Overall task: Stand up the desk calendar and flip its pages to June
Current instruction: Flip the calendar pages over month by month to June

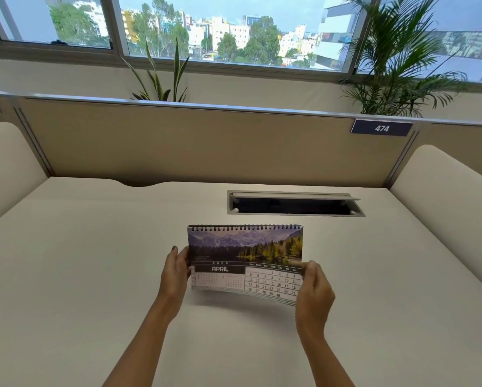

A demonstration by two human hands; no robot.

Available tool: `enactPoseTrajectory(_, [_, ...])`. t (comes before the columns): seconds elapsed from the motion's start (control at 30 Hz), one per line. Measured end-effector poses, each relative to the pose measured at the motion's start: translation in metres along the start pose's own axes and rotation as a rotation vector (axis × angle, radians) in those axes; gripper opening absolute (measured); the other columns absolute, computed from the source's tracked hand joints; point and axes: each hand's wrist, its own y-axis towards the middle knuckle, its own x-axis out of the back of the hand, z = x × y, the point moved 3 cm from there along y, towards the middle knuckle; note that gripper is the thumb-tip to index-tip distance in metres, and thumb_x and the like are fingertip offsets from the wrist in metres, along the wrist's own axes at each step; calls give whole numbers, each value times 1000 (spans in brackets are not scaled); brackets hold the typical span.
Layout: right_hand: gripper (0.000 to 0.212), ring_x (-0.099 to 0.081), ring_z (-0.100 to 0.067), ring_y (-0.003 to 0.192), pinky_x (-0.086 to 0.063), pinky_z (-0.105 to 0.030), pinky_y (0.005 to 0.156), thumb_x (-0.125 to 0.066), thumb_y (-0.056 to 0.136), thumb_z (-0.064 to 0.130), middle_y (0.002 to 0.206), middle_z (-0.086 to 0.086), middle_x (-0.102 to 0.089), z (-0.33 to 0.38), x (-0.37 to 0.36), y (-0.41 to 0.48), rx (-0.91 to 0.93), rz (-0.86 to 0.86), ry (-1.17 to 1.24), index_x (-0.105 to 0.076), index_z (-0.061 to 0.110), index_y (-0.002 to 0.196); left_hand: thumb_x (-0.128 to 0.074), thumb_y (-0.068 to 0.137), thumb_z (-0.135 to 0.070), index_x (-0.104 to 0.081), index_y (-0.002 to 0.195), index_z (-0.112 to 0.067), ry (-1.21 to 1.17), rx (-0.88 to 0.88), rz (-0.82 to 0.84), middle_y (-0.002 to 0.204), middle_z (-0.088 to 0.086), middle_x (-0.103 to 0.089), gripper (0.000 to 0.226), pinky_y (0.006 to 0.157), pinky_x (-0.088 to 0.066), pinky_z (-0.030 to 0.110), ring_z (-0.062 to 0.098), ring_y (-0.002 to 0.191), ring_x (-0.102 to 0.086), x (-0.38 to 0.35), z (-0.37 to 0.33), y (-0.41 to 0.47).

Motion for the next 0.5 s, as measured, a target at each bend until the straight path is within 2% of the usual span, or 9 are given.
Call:
enactPoseTrajectory(0.07, [40, -67, -22, 67, -50, -21, 47, -35, 100, 28, 74, -8, -69, 4, 1, 2, -296, 199, 293, -66, 9, 83, -12, 100, -44, -57, 124, -19, -7, 9, 13, 120, 9, -67, 57, 95, -45, 40, 24, 110, -61, -1, 0, -2])
enactPoseTrajectory(0.13, [34, -69, -28, 72, -55, -36, 62, -39, 95, 24, 77, -11, -72, 8, 0, 4, -587, 427, 650, -68, 8, 86, -13, 100, -45, -58, 123, -17, -6, 18, 35, 115, 11, -69, 58, 86, -49, 38, 24, 101, -65, -1, -2, -2])
enactPoseTrajectory(0.2, [36, -68, -35, 85, -54, -45, 79, -35, 93, 16, 91, -18, -72, 15, 1, 5, -686, 565, 884, -68, 3, 95, -17, 101, -41, -62, 112, -10, -1, 18, 35, 94, 9, -74, 56, 72, -54, 32, 22, 81, -70, -1, -1, -4])
enactPoseTrajectory(0.23, [39, -68, -35, 85, -56, -44, 78, -33, 94, 9, 90, -18, -73, 18, 3, 6, -644, 599, 908, -71, 3, 93, -20, 102, -36, -64, 100, -8, 7, -7, 7, 78, 6, -75, 53, 65, -56, 30, 18, 68, -70, -1, -4, -6])
enactPoseTrajectory(0.3, [44, -68, -32, 81, -59, -37, 68, -34, 94, 1, 83, -12, -74, 21, 4, 9, -508, 598, 837, -76, 9, 82, -27, 103, -25, -65, 80, -7, 17, -59, -20, 63, 2, -72, 48, 67, -56, 39, 11, 56, -67, 1, -5, -5])
enactPoseTrajectory(0.37, [27, -67, -30, 88, -59, -38, 76, -42, 93, 11, 91, -10, -73, 33, 0, 15, -316, 638, 815, -69, 10, 97, -25, 103, -27, -67, 71, -15, 56, -89, -50, 59, -1, -71, 54, 68, -48, 38, 10, 55, -66, 0, -6, -8])
enactPoseTrajectory(0.43, [23, -66, -30, 86, -58, -42, 76, -55, 85, 24, 91, -12, -70, 44, -8, 24, -167, 622, 798, -60, 7, 100, -19, 102, -35, -67, 83, -18, 33, -50, -40, 68, 1, -73, 55, 70, -45, 35, 17, 68, -67, -2, -5, -10])
enactPoseTrajectory(0.5, [24, -68, -27, 89, -59, -37, 73, -66, 82, 19, 92, -9, -72, 59, -12, 33, -70, 551, 709, -61, 6, 102, -17, 102, -34, -63, 105, -16, 9, -50, -57, 91, 4, -71, 49, 85, -44, 38, 23, 93, -62, -1, -5, -7])
